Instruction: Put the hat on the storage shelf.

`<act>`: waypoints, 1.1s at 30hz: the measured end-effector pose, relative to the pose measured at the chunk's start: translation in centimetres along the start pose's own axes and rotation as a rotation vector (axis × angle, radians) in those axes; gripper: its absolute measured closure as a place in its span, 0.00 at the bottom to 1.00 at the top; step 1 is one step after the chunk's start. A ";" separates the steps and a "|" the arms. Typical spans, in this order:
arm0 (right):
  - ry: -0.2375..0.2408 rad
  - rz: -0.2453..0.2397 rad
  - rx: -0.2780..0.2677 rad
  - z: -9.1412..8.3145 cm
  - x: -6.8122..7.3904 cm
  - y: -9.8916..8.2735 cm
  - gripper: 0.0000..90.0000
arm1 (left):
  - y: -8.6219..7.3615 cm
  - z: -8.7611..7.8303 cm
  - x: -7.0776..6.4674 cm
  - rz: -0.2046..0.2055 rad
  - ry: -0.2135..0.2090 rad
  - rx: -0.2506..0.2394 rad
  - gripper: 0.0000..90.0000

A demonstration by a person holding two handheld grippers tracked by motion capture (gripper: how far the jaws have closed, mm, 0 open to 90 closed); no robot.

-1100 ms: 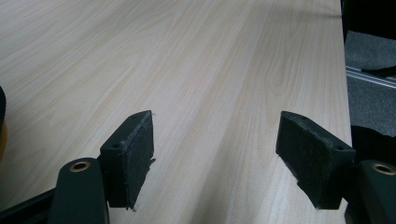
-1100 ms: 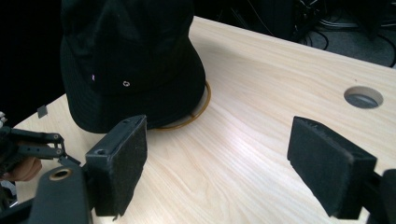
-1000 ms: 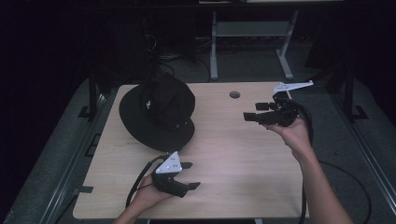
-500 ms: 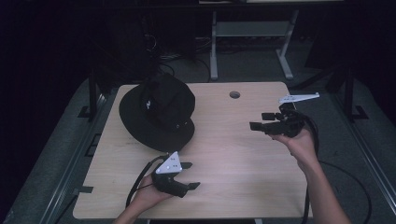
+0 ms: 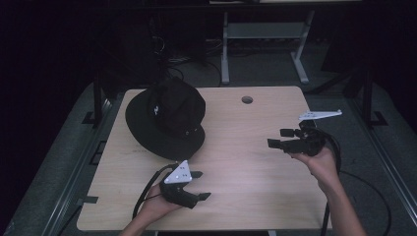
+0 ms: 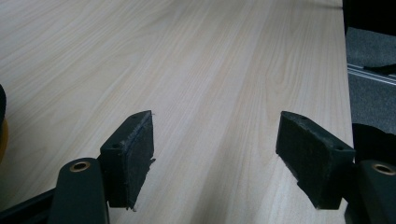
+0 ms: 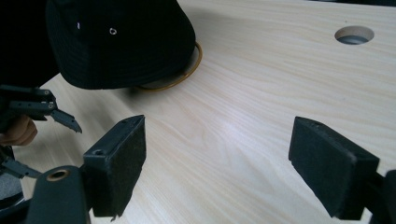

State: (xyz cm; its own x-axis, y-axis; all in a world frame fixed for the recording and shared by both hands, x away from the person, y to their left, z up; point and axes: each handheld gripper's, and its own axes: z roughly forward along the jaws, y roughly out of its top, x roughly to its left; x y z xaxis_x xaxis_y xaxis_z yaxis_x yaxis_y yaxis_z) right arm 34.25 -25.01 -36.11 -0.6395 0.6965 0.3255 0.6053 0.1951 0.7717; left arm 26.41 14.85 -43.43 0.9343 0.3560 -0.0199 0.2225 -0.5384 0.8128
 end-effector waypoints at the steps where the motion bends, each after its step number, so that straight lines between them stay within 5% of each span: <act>1: 0.002 0.002 0.002 0.0 0.0 -0.1 0.20 | 0.0 0.0 0.0 0.000 0.000 0.000 0.30; 33: -0.044 0.061 0.000 -1.5 -0.1 -7.7 0.20 | -0.1 -0.2 -0.2 0.007 0.007 -0.001 0.30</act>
State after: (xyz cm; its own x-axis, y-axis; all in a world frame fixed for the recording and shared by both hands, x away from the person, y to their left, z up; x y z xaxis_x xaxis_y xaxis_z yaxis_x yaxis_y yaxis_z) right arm 28.88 -27.62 -41.24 -0.5798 0.7370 0.3473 0.6427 0.1517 0.7510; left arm 26.12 14.95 -43.36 0.9340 0.3572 -0.0100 0.2155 -0.5406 0.8132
